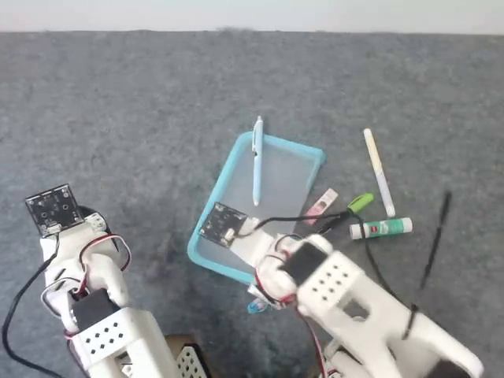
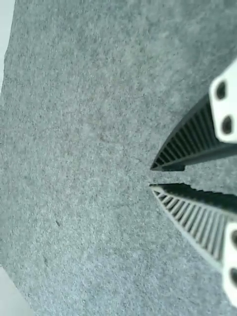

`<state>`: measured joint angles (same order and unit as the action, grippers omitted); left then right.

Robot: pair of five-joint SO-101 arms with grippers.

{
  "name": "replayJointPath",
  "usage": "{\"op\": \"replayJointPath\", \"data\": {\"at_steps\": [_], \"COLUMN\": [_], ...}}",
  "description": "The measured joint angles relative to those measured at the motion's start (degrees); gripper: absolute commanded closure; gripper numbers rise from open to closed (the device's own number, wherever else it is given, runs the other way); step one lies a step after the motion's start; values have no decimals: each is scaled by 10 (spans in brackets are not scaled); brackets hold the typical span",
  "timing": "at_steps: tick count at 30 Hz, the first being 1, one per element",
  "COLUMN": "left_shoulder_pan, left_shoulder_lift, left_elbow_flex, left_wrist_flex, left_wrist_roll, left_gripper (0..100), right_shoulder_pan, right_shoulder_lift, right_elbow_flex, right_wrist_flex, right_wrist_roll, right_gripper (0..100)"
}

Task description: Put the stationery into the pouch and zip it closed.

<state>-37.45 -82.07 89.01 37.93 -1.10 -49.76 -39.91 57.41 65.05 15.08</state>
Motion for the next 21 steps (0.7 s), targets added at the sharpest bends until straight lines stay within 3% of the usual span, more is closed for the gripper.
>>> {"op": "replayJointPath", "data": {"at_steps": [5,10,17,21], "left_shoulder_pan": [11,10,10,9], "left_shoulder_lift": [0,0,0,0], "left_elbow_flex": [0,0,6,13], "left_wrist_flex": [0,0,0,0], "left_wrist_roll": [1,2,2,2], "left_gripper": [955,955,955,955], "right_shoulder_pan": [0,-9,113,135], "right_shoulder_lift": [-89,-82,85,248], "right_elbow_flex": [43,46,-179,-322], "right_wrist_flex": [0,-23,-47,-71], "right_wrist_roll": [32,21,-69,-145], "right_gripper": [760,760,760,760]}}
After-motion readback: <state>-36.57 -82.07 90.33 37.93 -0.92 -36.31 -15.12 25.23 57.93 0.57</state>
